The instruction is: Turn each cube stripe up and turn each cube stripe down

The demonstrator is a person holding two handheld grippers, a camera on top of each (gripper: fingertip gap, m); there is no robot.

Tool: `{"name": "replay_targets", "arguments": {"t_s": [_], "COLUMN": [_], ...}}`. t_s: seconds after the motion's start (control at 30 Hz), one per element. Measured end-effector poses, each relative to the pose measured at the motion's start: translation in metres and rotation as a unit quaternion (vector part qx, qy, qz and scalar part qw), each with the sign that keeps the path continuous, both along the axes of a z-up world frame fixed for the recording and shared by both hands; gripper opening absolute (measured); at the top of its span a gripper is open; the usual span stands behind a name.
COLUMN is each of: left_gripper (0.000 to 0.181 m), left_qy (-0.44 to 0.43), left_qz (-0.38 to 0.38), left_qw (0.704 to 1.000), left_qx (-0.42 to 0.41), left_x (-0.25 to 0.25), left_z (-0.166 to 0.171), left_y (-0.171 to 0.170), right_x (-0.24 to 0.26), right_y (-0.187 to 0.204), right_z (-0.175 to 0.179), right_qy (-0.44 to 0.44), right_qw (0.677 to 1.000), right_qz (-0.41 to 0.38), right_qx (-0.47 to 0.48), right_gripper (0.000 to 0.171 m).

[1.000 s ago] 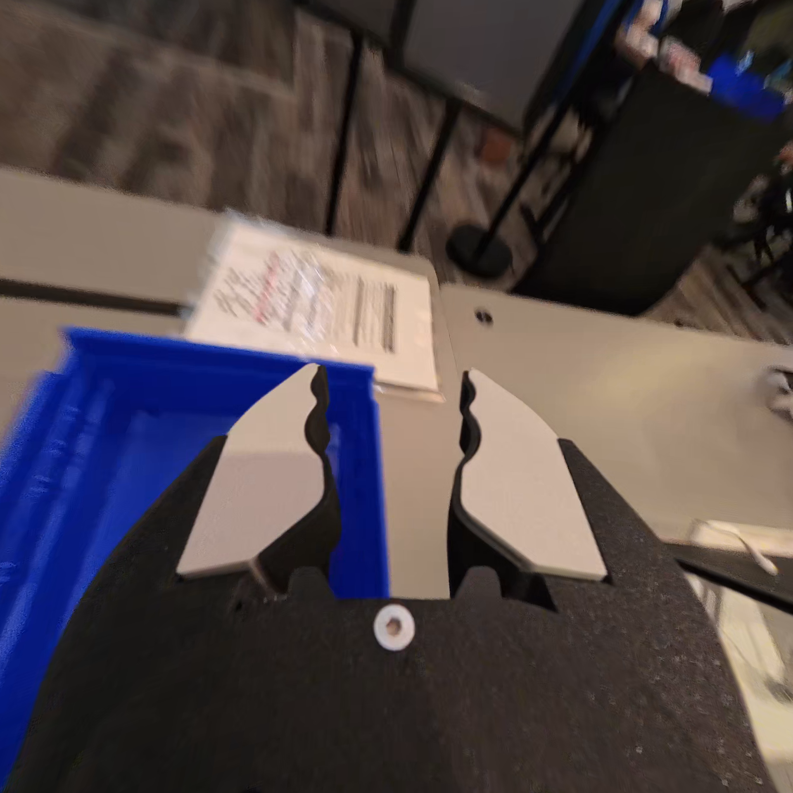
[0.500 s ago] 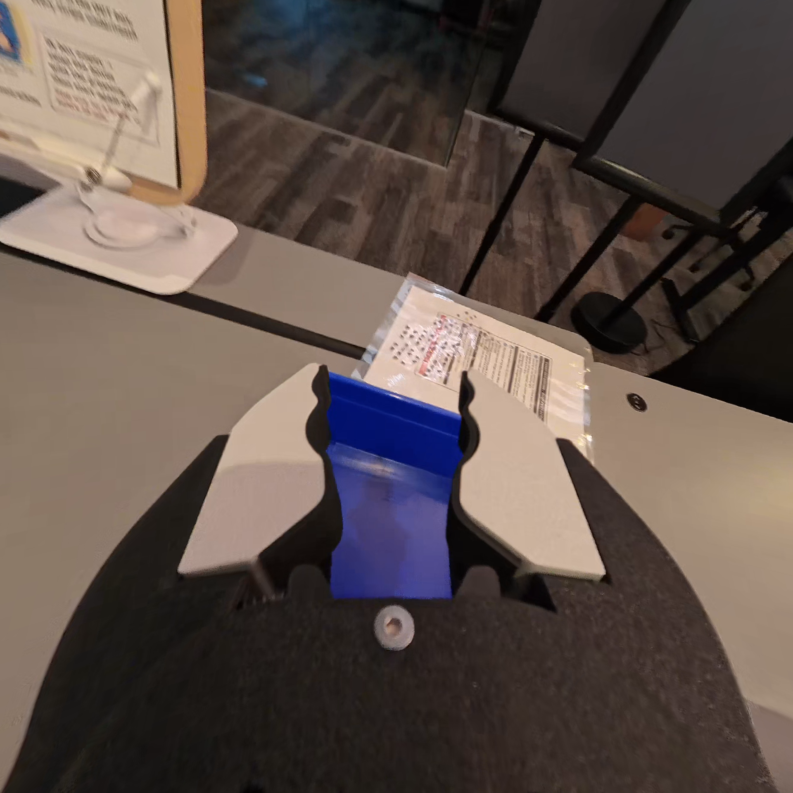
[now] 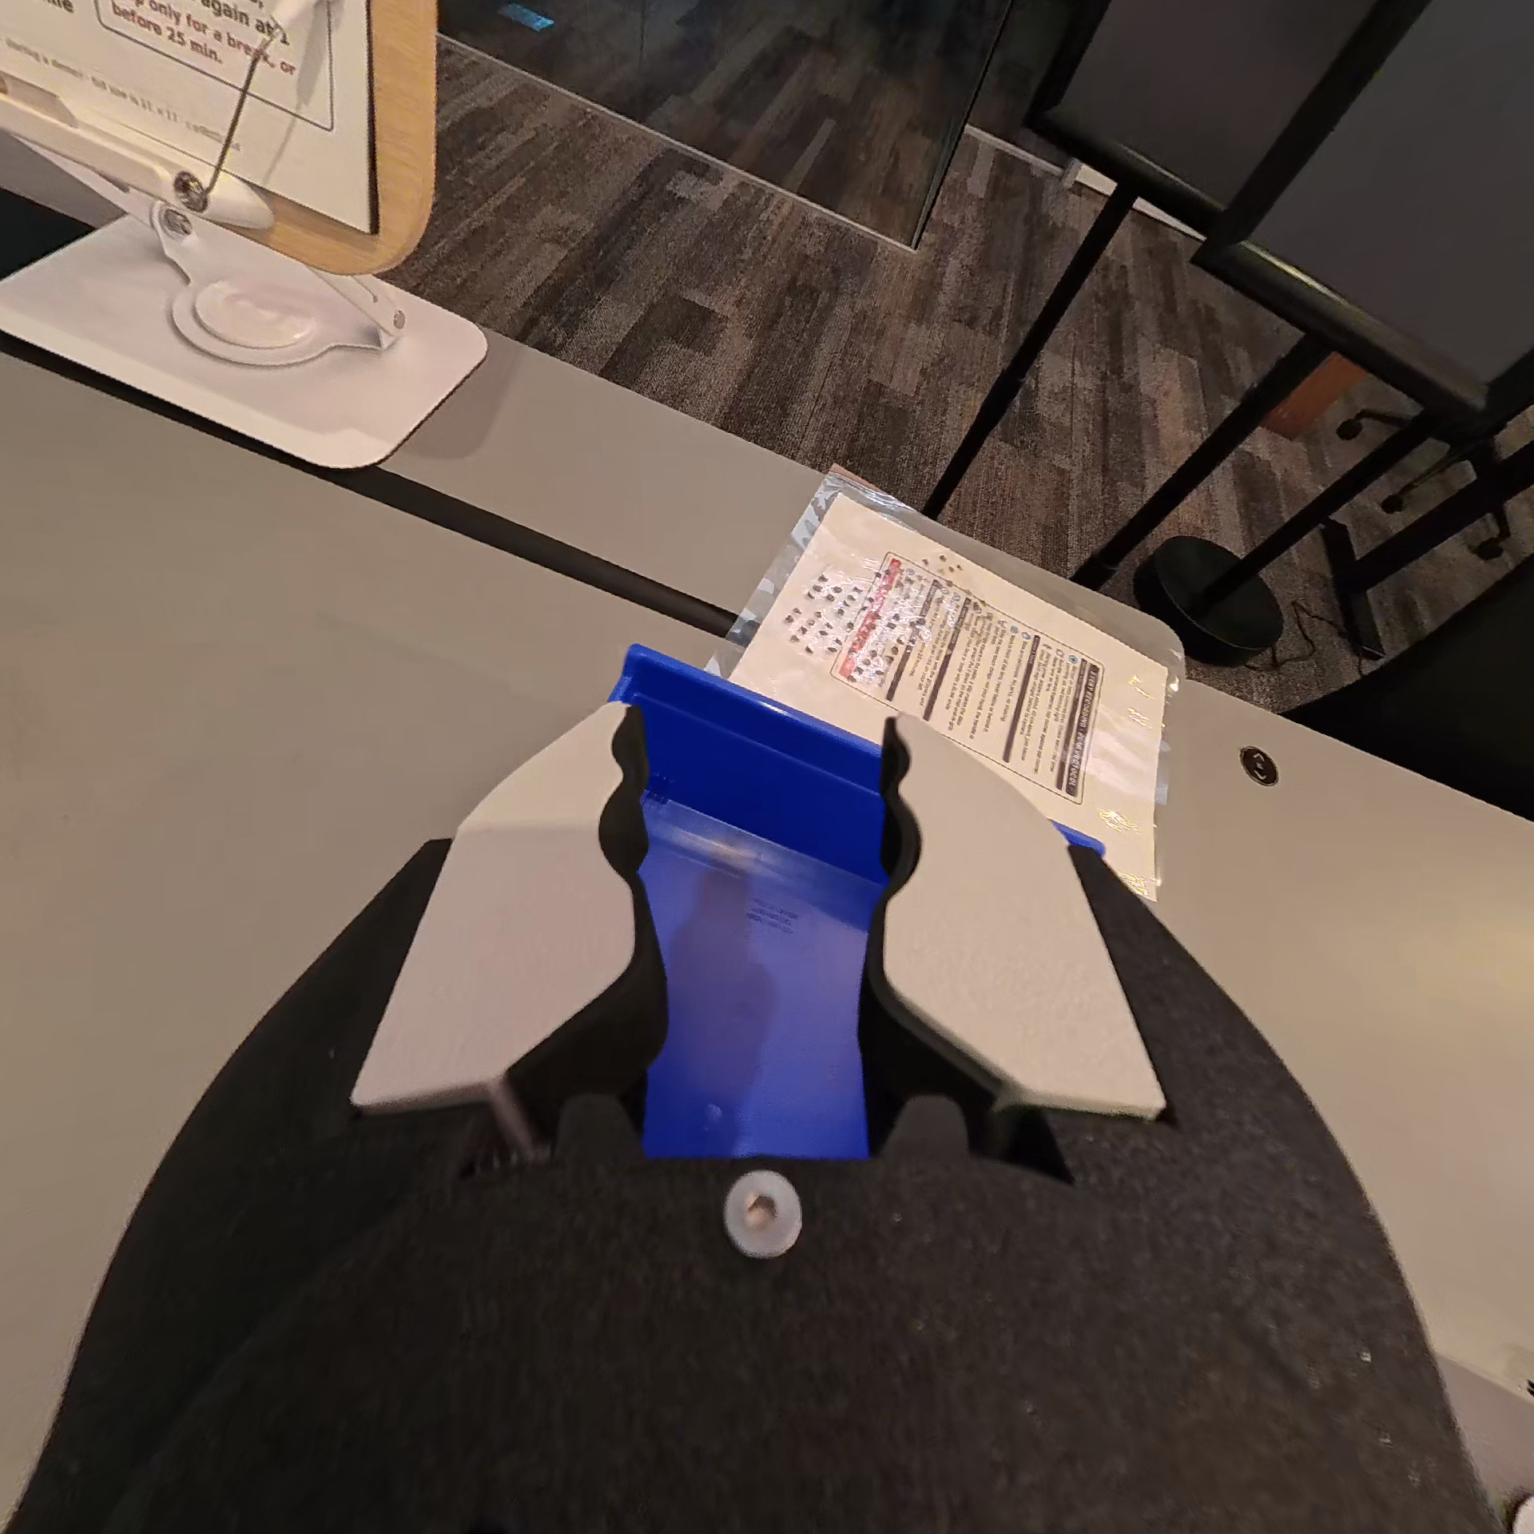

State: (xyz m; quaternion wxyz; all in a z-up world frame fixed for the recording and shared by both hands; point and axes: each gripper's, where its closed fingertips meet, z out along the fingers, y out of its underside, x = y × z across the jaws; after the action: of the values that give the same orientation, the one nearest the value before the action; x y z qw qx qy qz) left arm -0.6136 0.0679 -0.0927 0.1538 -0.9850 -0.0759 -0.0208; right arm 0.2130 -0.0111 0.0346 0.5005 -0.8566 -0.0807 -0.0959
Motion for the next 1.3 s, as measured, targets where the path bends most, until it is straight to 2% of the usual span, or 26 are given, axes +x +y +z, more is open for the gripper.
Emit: {"name": "replay_targets", "arguments": {"t_s": [0.03,0.23,0.4,0.53,0.87,1.0,1.13,1.23,1.3], "left_gripper": [0.007,0.007,0.008,0.008,0.007,0.007,0.006,0.040,0.040], "left_qy": [0.005,0.017,0.027,0.029,0.011,0.011,-0.011,-0.038,-0.049], "left_qz": [-0.009,-0.118,-0.239,-0.292,-0.292,-0.298,-0.264,-0.227,-0.231], "left_qw": [1.000,0.992,0.969,0.953,0.952,0.950,0.960,0.966,0.955], "left_qx": [0.002,0.029,0.054,0.075,0.085,0.094,0.089,0.120,0.180], "left_x": [0.002,0.042,0.081,0.096,0.098,0.097,0.098,0.091,0.090], "left_z": [0.000,0.000,0.000,0.000,0.000,0.000,0.002,0.021,0.052], "left_y": [0.003,0.035,0.057,0.065,0.067,0.069,0.068,0.069,0.067], "right_x": [-0.002,-0.011,-0.019,-0.024,-0.014,-0.012,-0.011,-0.009,-0.008], "right_y": [0.000,0.003,0.006,0.008,0.008,0.006,0.006,0.006,0.006], "right_z": [0.000,-0.010,-0.018,-0.024,-0.039,-0.037,-0.040,-0.044,-0.044], "right_qy": [0.001,-0.012,-0.022,-0.035,-0.054,-0.036,-0.037,-0.042,-0.043], "right_qw": [1.000,0.999,0.998,0.997,0.994,0.996,0.995,0.994,0.994], "right_qz": [0.003,0.018,0.029,0.035,0.020,0.020,0.020,0.017,0.016], "right_qx": [-0.001,-0.025,-0.042,-0.059,-0.090,-0.082,-0.090,-0.096,-0.097], "right_gripper": [0.053,0.053,0.053,0.053,0.053,0.053,0.053,0.053,0.053]}}
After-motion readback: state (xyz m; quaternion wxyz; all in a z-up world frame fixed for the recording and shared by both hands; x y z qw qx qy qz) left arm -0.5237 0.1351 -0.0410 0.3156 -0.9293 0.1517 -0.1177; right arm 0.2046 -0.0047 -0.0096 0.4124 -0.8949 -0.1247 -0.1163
